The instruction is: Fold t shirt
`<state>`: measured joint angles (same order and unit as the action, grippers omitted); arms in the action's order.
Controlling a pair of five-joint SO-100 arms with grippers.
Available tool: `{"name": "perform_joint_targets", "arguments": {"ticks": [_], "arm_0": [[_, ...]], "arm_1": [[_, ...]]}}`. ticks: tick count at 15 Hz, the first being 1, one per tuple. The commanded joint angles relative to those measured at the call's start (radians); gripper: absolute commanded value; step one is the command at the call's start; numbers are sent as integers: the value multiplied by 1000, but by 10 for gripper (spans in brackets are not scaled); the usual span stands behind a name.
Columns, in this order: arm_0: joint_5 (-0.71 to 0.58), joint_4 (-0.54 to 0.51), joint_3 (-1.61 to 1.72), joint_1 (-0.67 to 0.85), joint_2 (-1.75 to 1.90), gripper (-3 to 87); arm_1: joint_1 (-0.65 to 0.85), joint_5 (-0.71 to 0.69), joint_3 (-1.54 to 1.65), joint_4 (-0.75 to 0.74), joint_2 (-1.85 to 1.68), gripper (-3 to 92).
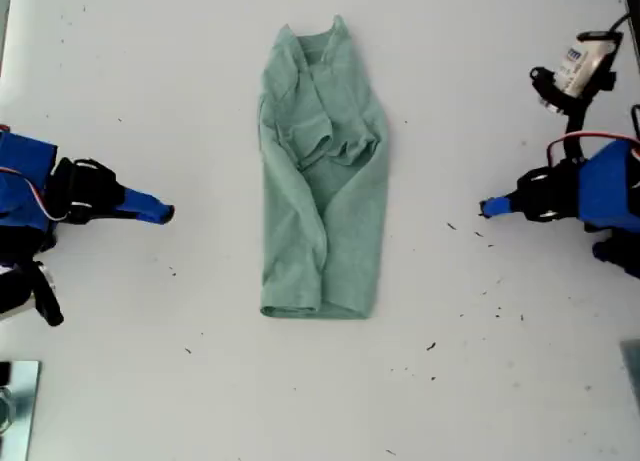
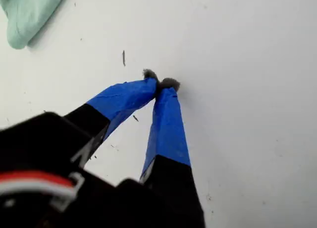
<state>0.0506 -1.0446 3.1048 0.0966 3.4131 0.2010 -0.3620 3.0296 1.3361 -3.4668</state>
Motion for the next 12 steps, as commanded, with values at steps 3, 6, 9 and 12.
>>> {"name": "perform_joint_targets", "arguments": {"ticks": [3, 6, 9, 12], "arm_0": [[-95, -20, -881, -74, -973, -2], [-190, -202, -1525, -161, -1563, 291], [-222, -265, -1761, -181, -1853, 319], [-216, -249, -1759, -183, -1985, 322]], "arm_1": [[-124, 9, -891, -67, 988, 23], [-216, -26, -1517, 71, 1494, 314], [-247, -9, -1816, 232, 1763, 323], [-275, 75, -1848, 230, 1908, 308]]}}
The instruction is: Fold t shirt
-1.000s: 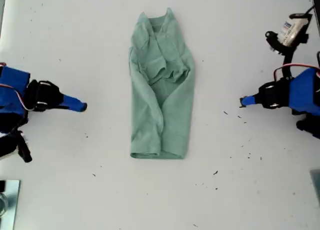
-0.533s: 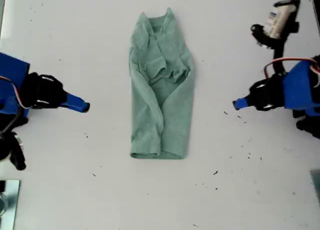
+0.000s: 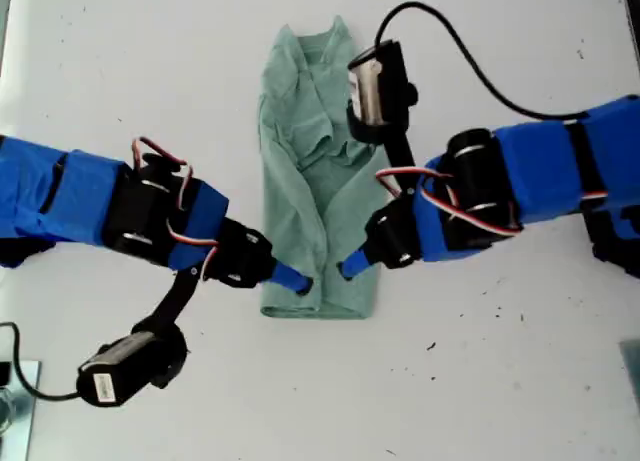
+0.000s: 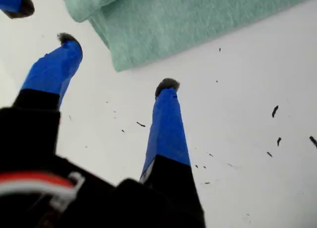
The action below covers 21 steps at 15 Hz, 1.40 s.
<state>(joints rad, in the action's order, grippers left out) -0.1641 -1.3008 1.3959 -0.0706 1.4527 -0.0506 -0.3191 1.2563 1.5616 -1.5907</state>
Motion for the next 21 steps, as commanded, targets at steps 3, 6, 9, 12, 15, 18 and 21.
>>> {"name": "perform_joint_targets", "arguments": {"ticks": [3, 6, 9, 12, 15, 18, 21], "arm_0": [[28, 60, -55, -15, -170, 322], [8, 81, -150, -5, -396, 291], [11, 83, -193, -15, -454, 87], [-28, 89, -288, -61, -393, -2], [-80, 92, -347, -126, -273, -2], [-124, 137, -347, -146, -196, -2], [-155, 109, -313, -72, -41, -2]], "arm_1": [[-49, 78, -89, -58, 179, 311], [-74, 115, -80, -155, 351, 291], [-114, 184, -97, -179, 456, 77], [-129, 127, -112, -138, 348, -6], [-187, 52, -155, -43, 89, -6], [-201, 0, -155, -120, 28, -6], [-71, -37, -74, -150, -83, -6]]}}
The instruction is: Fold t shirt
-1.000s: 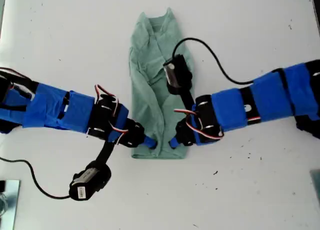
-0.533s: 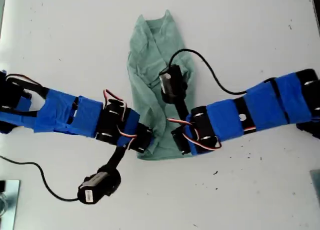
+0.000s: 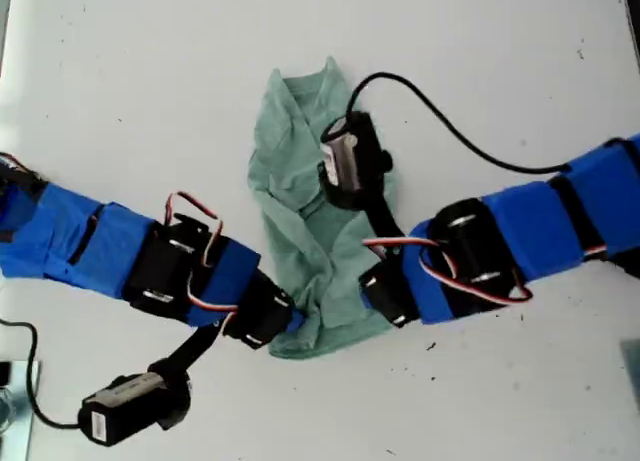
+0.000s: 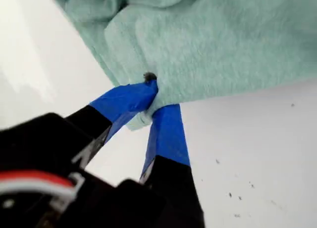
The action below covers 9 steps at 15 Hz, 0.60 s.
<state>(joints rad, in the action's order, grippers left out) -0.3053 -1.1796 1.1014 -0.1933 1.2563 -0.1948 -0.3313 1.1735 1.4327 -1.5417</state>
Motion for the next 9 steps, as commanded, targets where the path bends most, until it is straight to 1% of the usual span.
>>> {"name": "perform_joint_targets", "arguments": {"ticks": [1, 2, 3, 4, 5, 7, 8, 9], "arm_0": [[-34, -28, 17, 110, 216, -2], [-54, -58, 41, 189, 249, -2], [-87, -60, 92, 275, 275, -2], [-117, -54, 143, 359, 288, -2], [-144, -48, 167, 414, 287, -2], [-155, -64, 186, 440, 333, 236], [-135, -48, 255, 462, 445, 289], [-117, -12, 359, 517, 598, 294]], "arm_1": [[143, -72, 20, -31, -155, -6], [221, -124, 20, -38, -170, -6], [308, -169, 41, -66, -179, -6], [385, -201, 98, -137, -181, 1], [436, -213, 143, -189, -167, 66], [477, -264, 123, -201, -153, 282], [506, -290, 126, -230, -218, 259], [554, -302, 196, -299, -341, 233]]}}
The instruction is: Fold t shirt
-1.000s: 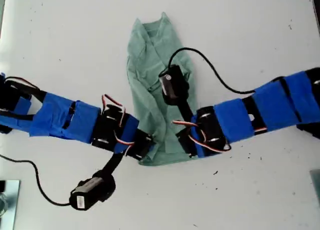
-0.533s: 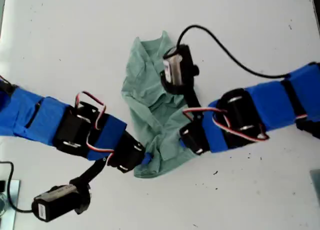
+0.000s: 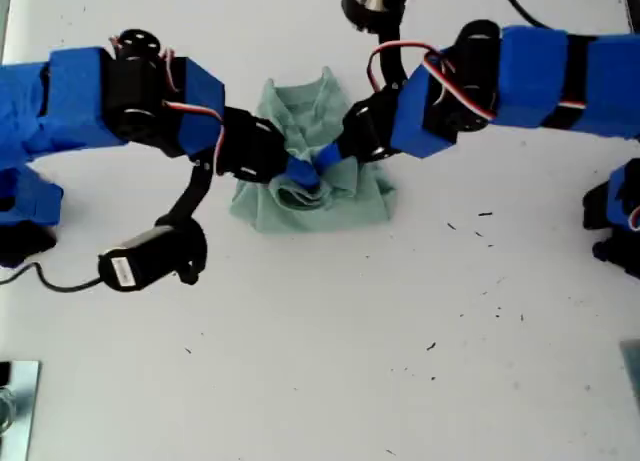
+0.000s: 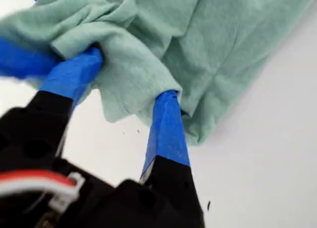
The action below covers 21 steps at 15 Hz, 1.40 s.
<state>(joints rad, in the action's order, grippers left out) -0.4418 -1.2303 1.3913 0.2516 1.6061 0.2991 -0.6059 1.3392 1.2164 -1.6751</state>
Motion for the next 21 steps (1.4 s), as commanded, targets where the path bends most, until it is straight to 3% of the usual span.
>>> {"name": "perform_joint_targets", "arguments": {"ticks": [1, 2, 5, 8, 10, 12, 13, 15, 16, 18, 19, 20, 21], "arm_0": [[32, 83, 207, 147, 428, 284], [20, 133, 347, 221, 589, 279], [32, 164, 736, 334, 908, 274], [97, 268, 1051, 293, 1150, 250], [156, 316, 1273, 241, 1341, 222], [252, 313, 1532, 147, 1700, 54], [341, 247, 1664, 78, 1956, -1], [454, 175, 1773, -25, 1976, 10], [454, 238, 1835, -61, 1997, 30], [457, 210, 1850, -103, 1999, 105], [373, 190, 1844, -97, 1999, 114], [368, 193, 1847, -104, 1999, 115], [368, 193, 1847, -112, 1999, 115]], "arm_1": [[115, -25, 225, -247, -385, 218], [172, 12, 491, -408, -598, 218], [304, 71, 1062, -426, -1253, 218], [253, 103, 1353, -190, -1790, 232], [213, 138, 1411, -28, -1833, 245], [184, 178, 1520, 46, -1833, 196], [179, 201, 1586, 91, -1833, 175], [181, 282, 1749, 92, -1833, 103], [206, 339, 1772, 112, -1810, 88], [209, 179, 1772, 109, -1829, 90], [201, -94, 1772, 109, -1829, 90], [178, -190, 1767, 118, -1830, 81], [164, -189, 1767, 120, -1830, 80]]}}
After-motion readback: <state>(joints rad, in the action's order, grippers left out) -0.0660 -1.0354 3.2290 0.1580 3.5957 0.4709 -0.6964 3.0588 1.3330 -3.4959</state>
